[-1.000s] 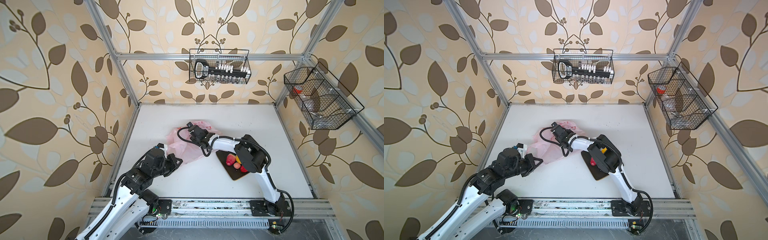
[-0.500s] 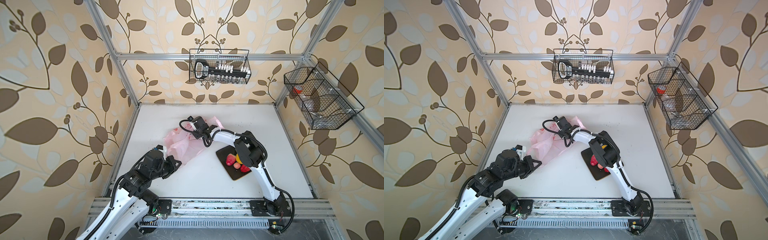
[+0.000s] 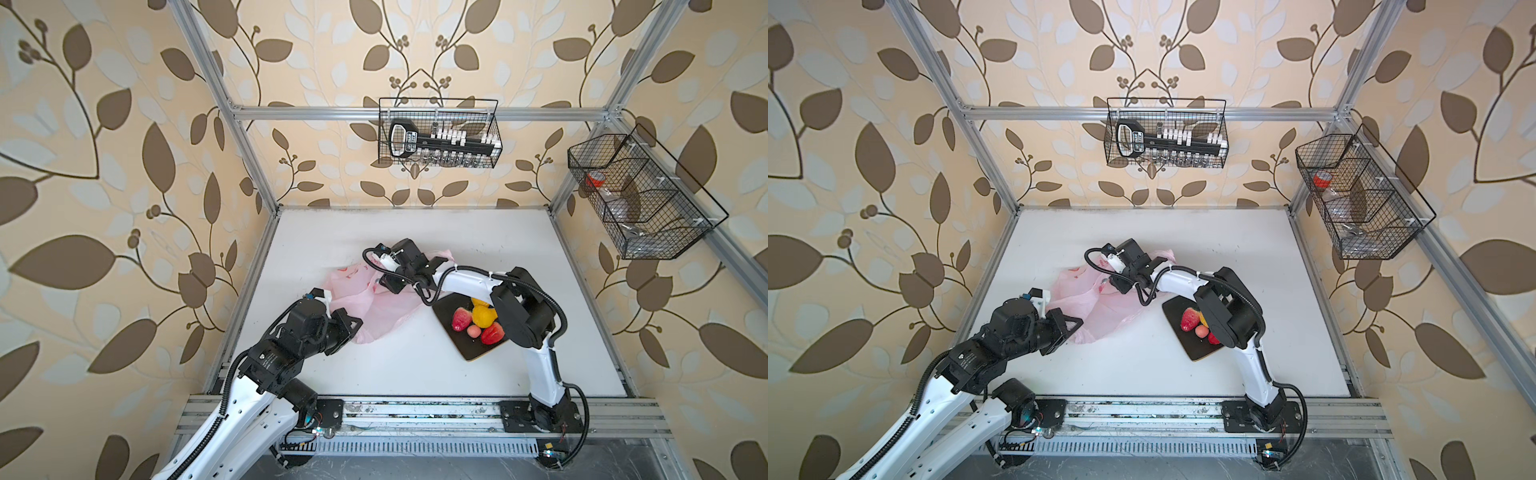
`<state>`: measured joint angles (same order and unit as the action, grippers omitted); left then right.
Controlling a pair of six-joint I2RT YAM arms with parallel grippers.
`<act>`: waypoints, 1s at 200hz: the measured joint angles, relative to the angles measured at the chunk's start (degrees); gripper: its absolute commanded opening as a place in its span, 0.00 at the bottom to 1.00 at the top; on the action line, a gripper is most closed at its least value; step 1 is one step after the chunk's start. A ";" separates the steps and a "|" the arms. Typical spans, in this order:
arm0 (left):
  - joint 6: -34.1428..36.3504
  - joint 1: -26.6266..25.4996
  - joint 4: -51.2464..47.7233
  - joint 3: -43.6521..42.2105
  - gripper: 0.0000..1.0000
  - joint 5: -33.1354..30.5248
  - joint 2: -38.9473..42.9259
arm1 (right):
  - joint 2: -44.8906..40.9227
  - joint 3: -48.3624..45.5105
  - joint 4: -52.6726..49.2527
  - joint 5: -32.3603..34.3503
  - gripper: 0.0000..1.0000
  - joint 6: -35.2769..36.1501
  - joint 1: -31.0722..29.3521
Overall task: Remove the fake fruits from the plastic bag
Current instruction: 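Grasp the yellow-red leafy apple inside the bag with the right gripper, then lift the leafy apple out of the bag toward the dark mat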
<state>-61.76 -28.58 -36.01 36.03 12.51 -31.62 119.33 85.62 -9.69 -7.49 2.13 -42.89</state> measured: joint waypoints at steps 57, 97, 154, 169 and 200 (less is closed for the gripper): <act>-2.49 0.00 2.60 0.00 0.00 -3.56 -0.37 | -11.30 -8.70 -2.62 -7.48 0.30 -4.02 -2.93; -4.33 0.00 3.67 -0.44 0.00 -6.47 0.24 | -19.06 -14.67 -9.16 -8.44 0.30 -9.77 -4.15; -5.95 0.00 4.66 -1.75 0.00 -8.37 0.37 | -39.58 -19.74 -16.04 -8.57 0.31 -15.89 -5.09; -5.99 0.00 4.74 -1.75 0.00 -8.41 0.37 | -45.62 -20.83 -17.20 -7.61 0.31 -17.57 -5.25; -6.01 0.00 5.99 -2.56 0.00 -8.44 0.22 | -55.17 -25.46 -22.45 -4.11 0.32 -22.18 -5.27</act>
<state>-67.77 -28.58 -30.02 33.47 4.08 -31.40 64.16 60.16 -32.14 -11.60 -20.05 -48.16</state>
